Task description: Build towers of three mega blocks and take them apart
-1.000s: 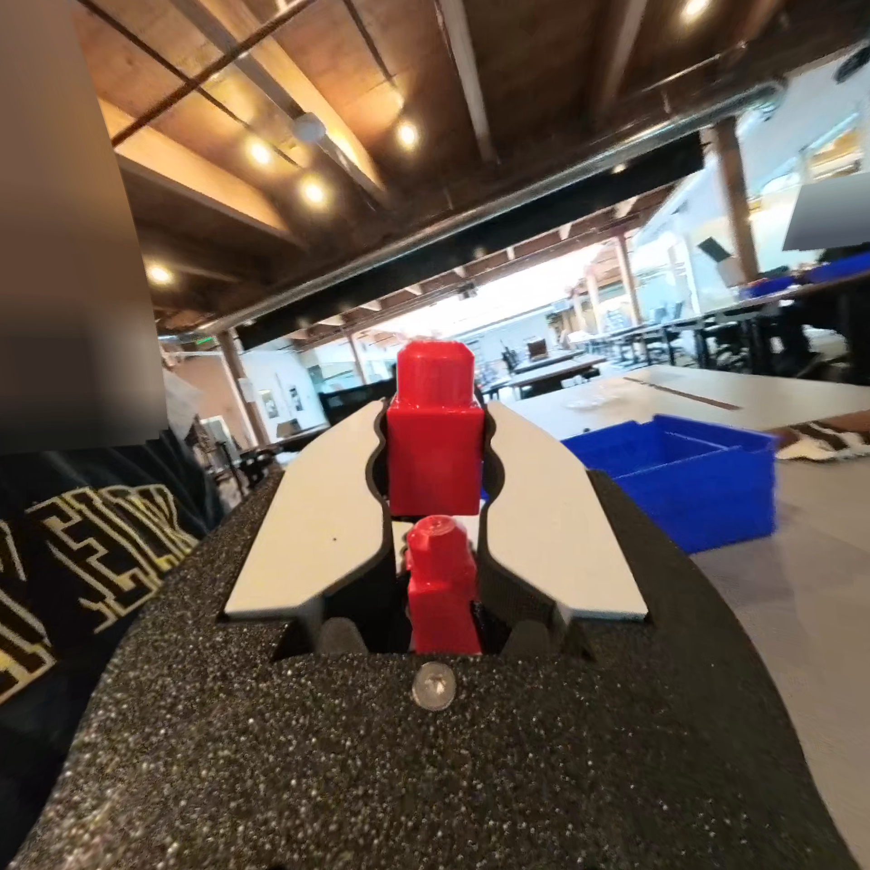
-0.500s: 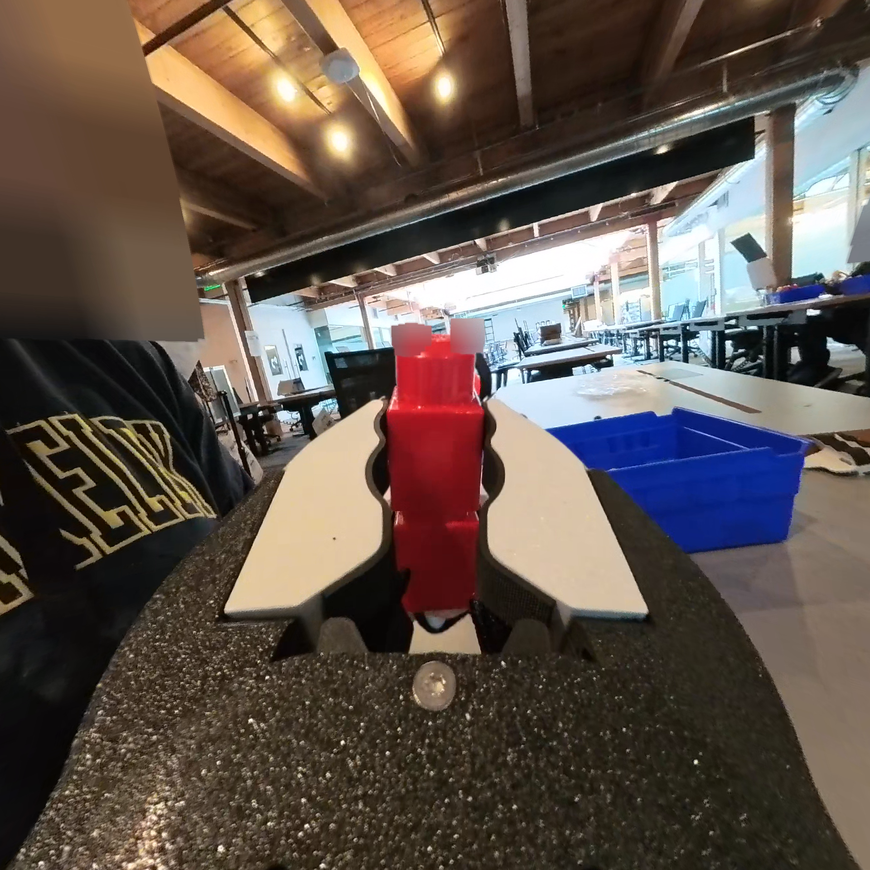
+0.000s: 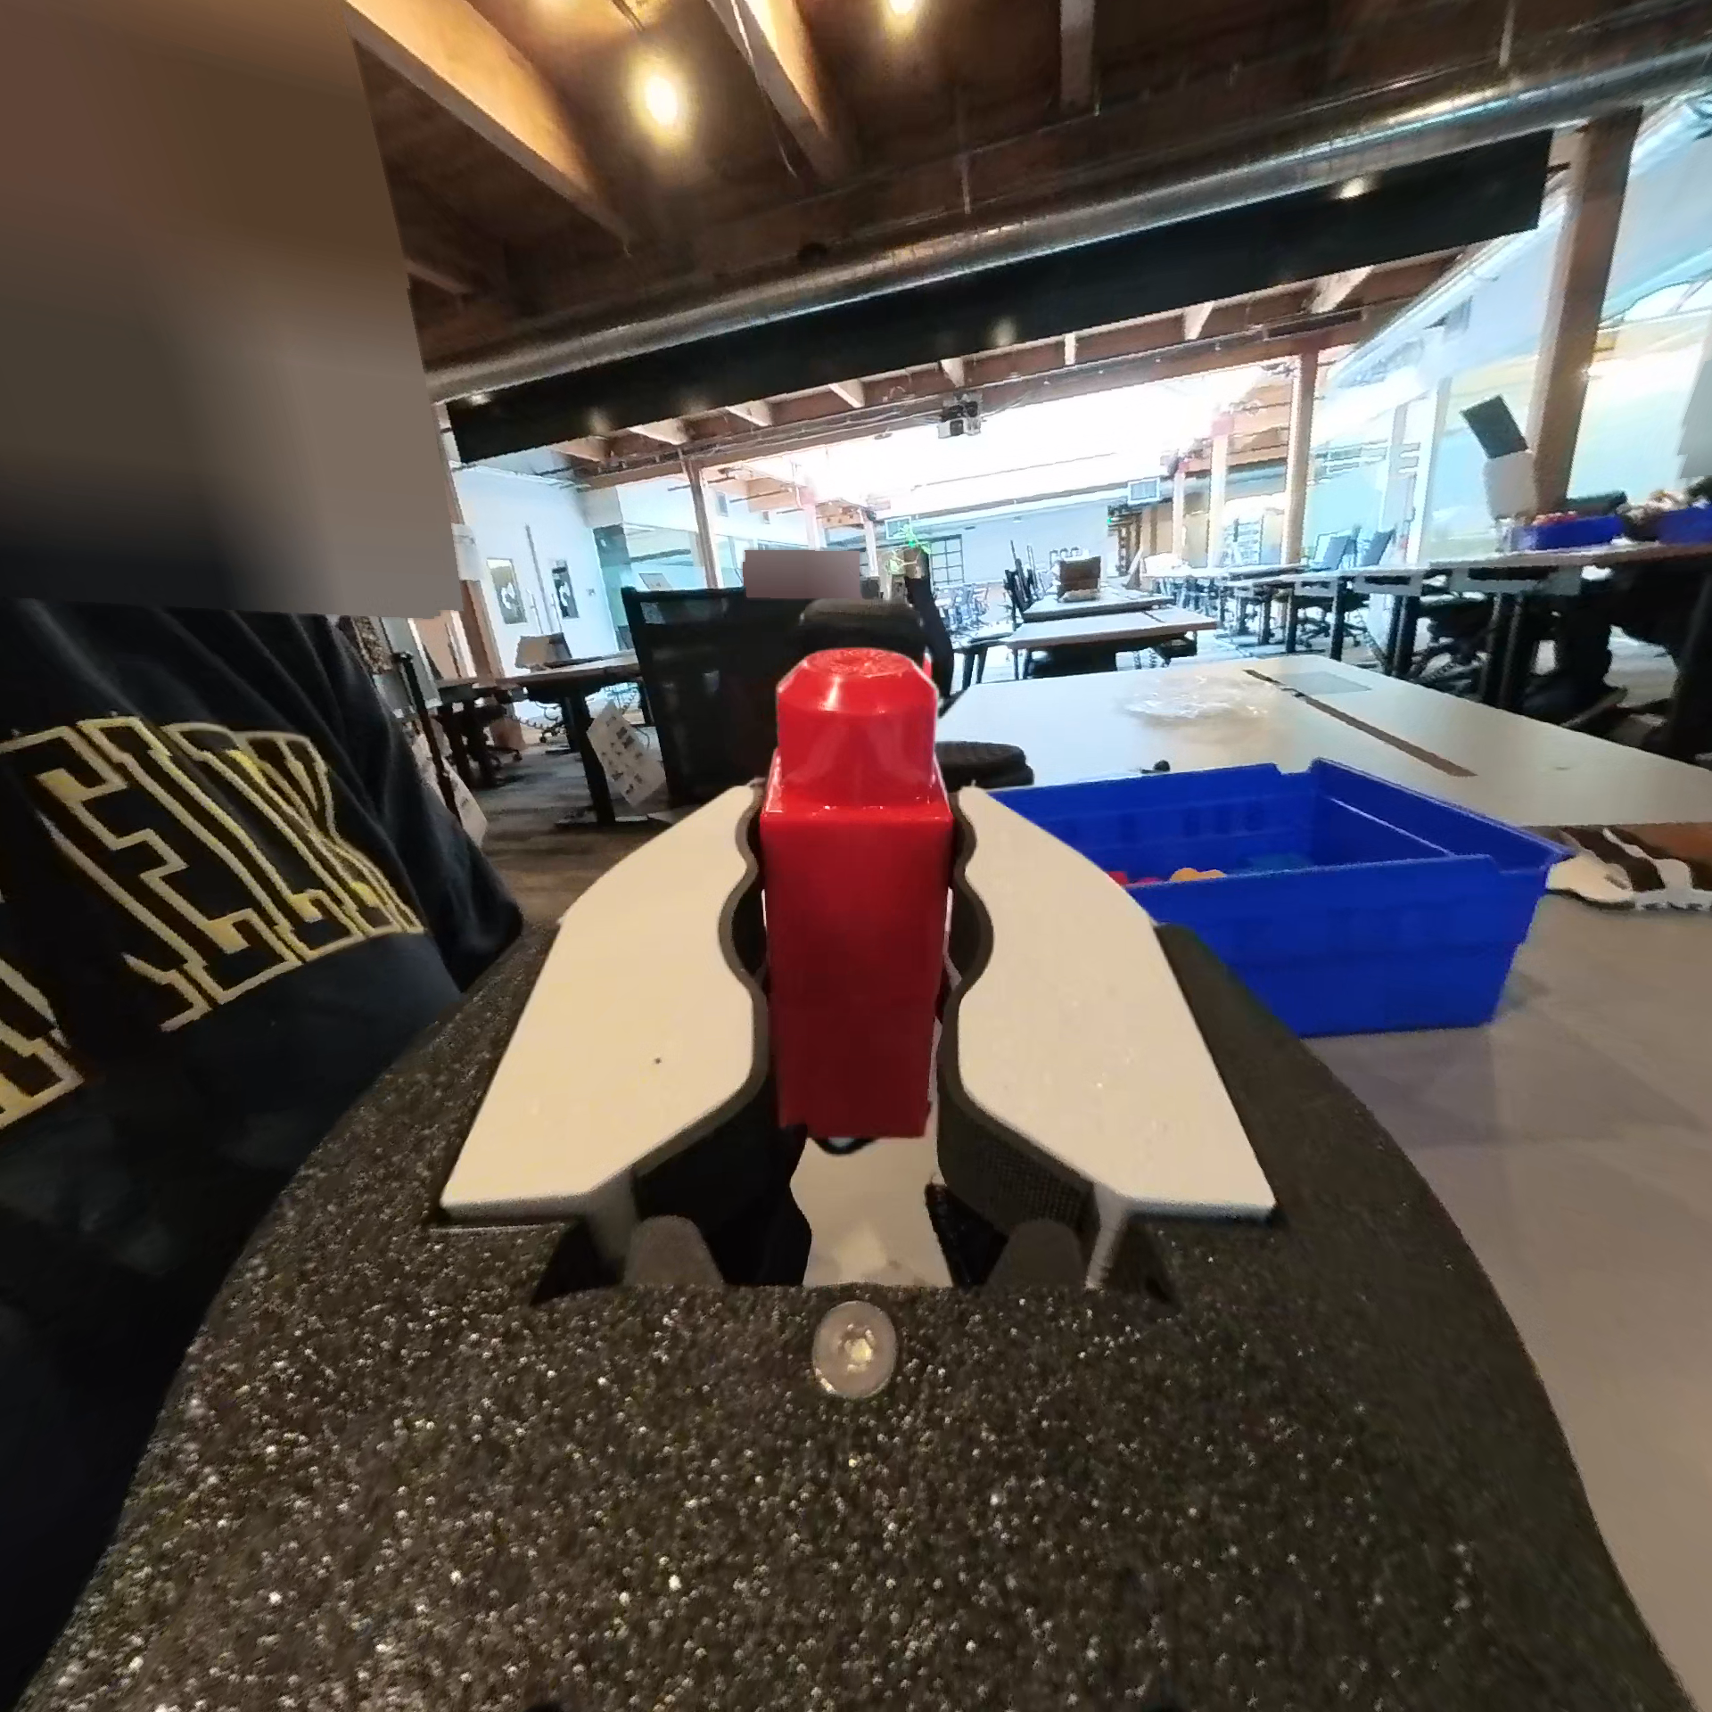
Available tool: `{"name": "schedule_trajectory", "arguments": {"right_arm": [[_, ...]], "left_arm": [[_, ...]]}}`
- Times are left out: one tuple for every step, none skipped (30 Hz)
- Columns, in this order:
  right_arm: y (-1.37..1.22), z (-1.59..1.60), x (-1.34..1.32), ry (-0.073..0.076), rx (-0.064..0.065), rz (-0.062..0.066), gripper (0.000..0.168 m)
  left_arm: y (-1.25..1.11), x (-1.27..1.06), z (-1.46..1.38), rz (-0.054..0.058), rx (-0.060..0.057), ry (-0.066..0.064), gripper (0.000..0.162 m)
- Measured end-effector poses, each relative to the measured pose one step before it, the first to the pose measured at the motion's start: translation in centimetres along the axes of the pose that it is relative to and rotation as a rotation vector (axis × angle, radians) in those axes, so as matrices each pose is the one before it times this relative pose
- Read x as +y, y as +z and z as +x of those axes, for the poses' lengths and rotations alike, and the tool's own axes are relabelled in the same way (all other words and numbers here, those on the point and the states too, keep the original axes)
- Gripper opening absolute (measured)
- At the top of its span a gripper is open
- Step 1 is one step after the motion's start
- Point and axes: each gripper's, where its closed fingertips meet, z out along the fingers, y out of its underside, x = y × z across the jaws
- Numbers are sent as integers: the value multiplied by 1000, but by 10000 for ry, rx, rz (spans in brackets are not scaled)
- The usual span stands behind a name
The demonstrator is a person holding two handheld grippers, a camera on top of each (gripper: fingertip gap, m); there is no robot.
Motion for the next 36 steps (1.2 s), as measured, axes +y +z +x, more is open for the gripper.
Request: {"name": "schedule_trajectory", "arguments": {"right_arm": [[-50, 247, 265, -43, 146, -57, 36], [-32, 177, 305, -41, 106, -101, 36], [-34, 105, 206, 28, 28, -69, 36], [-16, 62, 123, 48, -13, -40, 36], [95, -90, 150, 108, -121, -66, 36], [181, -48, 200, -1, -59, -92, 36], [157, -9, 141, -170, 30, -53, 37], [104, 25, 102, -236, 47, -77, 38], [-169, 248, -366, -128, 124, 202, 51], [-464, 538, -419, 71, 172, 201, 61], [-610, 745, -33, 99, 158, -77, 64], [-597, 1108, 573, -78, 324, -428, 66], [-464, 1458, 1207, -256, 470, -754, 66], [-158, 1341, 1642, -249, 329, -960, 65], [248, 918, 1660, -126, 37, -936, 64], [563, 617, 1708, -47, -178, -1013, 62], [817, 632, 1729, -79, -162, -1156, 62], [989, 467, 1383, -186, -228, -1008, 63], [1079, 358, 962, -183, -307, -827, 63], [1055, 334, 692, -336, -288, -690, 64], [969, 340, 452, -435, -249, -507, 65], [883, 422, 517, -342, -238, -466, 65], [822, 337, 609, -216, -355, -419, 65], [725, 133, 466, -202, -468, -214, 64], [558, 209, 310, -196, -361, -48, 64], [378, 179, 238, -131, -331, 8, 63], [204, 227, 7, -20, -257, 127, 60], [75, 130, -254, 45, -280, 280, 56], [-10, 167, -266, 68, -219, 262, 52], [-9, 181, -123, 44, -180, 143, 48], [53, 177, 35, 41, -160, 34, 45], [81, 117, 142, 52, -176, -38, 42], [99, 72, 166, 45, -177, -54, 39], [104, 123, 103, 47, -111, -24, 37], [106, 61, -10, 38, -114, 32, 35], [122, 7, -87, 42, -105, 64, 33]], "left_arm": [[12, 212, -168, -131, -19, -209, 38], [27, 244, 32, -220, 107, -210, 46], [40, 325, 55, -291, 94, -137, 49], [17, 333, -121, -272, -84, 9, 47], [-30, 289, -282, -220, -243, 137, 39], [-122, 261, -149, -188, -156, 209, 36], [-229, 132, -17, -75, -42, 110, 36], [-331, 55, -35, 12, -73, 73, 36], [-471, 84, -174, 19, -223, 118, 36], [-706, 20, -297, 61, -316, 119, 36], [-910, -94, -323, 136, -322, 72, 36], [-1024, -181, -313, 146, -279, 24, 35], [-1025, -181, -315, 102, -247, 17, 35], [-964, -162, -301, 56, -239, 40, 35], [-839, -138, -306, 25, -229, 50, 36], [-700, -141, -244, 16, -166, 40, 36], [-528, -106, -173, 4, -110, 35, 36], [-385, -39, -181, -11, -99, 37, 35], [-260, 2, -112, 9, -51, 35, 35], [-138, -32, 15, 62, 33, 11, 36], [-38, -36, 77, 89, 70, -37, 36], [13, -9, 109, 77, 91, -69, 36], [67, 61, 142, 36, 115, -69, 36], [84, 96, 134, -1, 103, -39, 36], [86, 96, 101, -22, 74, -18, 36], [90, 76, 89, -30, 75, -21, 36], [63, 49, 82, -22, 88, -19, 36], [36, 5, 84, -4, 79, 1, 36], [18, 7, 46, -7, 64, 4, 36], [-3, 23, 2, -24, 46, -16, 36], [-19, 31, -26, -17, 28, -20, 36], [-26, 28, -4, -7, 41, -22, 36], [-32, 39, -29, -10, 34, -31, 36], [-30, 30, -42, -8, 5, -20, 36], [-22, 38, -46, -5, -3, -15, 36], [-16, 50, -39, -14, 1, -26, 36]]}}
